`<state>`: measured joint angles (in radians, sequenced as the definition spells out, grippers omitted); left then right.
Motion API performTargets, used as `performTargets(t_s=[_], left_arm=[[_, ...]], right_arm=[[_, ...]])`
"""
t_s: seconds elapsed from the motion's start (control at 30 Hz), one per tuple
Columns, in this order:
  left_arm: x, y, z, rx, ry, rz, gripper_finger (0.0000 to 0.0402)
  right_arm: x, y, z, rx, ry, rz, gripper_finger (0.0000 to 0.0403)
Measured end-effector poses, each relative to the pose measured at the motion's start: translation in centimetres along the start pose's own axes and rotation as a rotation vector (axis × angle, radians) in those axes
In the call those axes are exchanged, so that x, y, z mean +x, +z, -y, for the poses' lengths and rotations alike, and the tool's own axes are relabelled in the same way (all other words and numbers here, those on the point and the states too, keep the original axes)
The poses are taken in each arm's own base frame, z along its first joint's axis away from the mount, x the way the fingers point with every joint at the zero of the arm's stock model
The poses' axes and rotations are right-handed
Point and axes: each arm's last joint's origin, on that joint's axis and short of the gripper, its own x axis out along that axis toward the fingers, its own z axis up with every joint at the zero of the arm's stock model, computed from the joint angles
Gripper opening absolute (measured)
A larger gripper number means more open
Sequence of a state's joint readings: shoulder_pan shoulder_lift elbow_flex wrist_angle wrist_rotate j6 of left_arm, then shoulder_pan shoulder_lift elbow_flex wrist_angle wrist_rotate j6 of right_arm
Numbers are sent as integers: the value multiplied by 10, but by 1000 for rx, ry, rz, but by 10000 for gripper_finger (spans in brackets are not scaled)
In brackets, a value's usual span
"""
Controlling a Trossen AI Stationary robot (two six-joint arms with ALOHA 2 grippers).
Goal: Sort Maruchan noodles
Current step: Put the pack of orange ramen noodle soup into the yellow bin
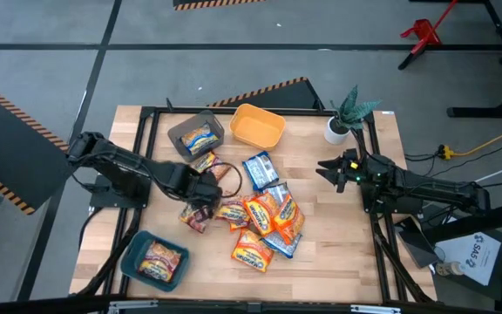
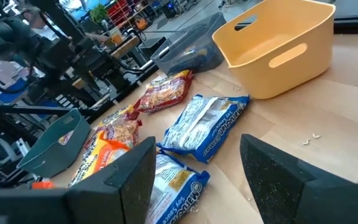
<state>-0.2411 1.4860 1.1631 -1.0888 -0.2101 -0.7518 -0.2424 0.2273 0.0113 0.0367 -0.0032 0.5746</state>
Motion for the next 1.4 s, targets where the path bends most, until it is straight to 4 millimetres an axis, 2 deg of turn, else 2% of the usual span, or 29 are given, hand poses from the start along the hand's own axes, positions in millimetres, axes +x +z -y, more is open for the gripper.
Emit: performTargets(t_s=[0.13, 0.2, 0.3, 0.4, 0.53, 0.6, 0.7, 0.87, 0.97, 1.13, 1.27, 1.4], left_arm=[[7, 17, 4, 3, -167, 183, 126], [11, 21, 5, -1, -195, 228, 126], [25, 18, 1, -9, -183, 221, 127], [38, 12, 1, -15, -232, 243, 127], [48, 4, -2, -149, -329, 253, 128], [49, -3, -5, -189, -344, 217, 130], [40, -7, -8, -238, -380, 209, 141], [36, -13, -15, -334, -345, 179, 163], [42, -16, -15, -393, -365, 153, 173], [48, -16, -13, -422, -402, 217, 177], [41, -12, -11, -346, -461, 274, 177], [33, -9, -8, -258, -538, 317, 177]], right_arm=[[3, 5, -4, -9, 35, 39, 221], [7, 4, -3, -16, 26, 18, 221], [13, 4, -5, -53, 38, -44, 221], [24, 15, -14, -129, 42, -106, 221], [48, 32, -34, -243, 54, -186, 221], [61, 40, -45, -297, 52, -225, 221], [80, 46, -57, -370, 19, -271, 221], [111, 42, -76, -520, -27, -329, 221], [132, 32, -92, -626, -15, -393, 221], [159, 14, -116, -749, -73, -521, 221], [159, 13, -137, -908, -156, -625, 221], [146, 34, -162, -916, -45, -721, 221]])
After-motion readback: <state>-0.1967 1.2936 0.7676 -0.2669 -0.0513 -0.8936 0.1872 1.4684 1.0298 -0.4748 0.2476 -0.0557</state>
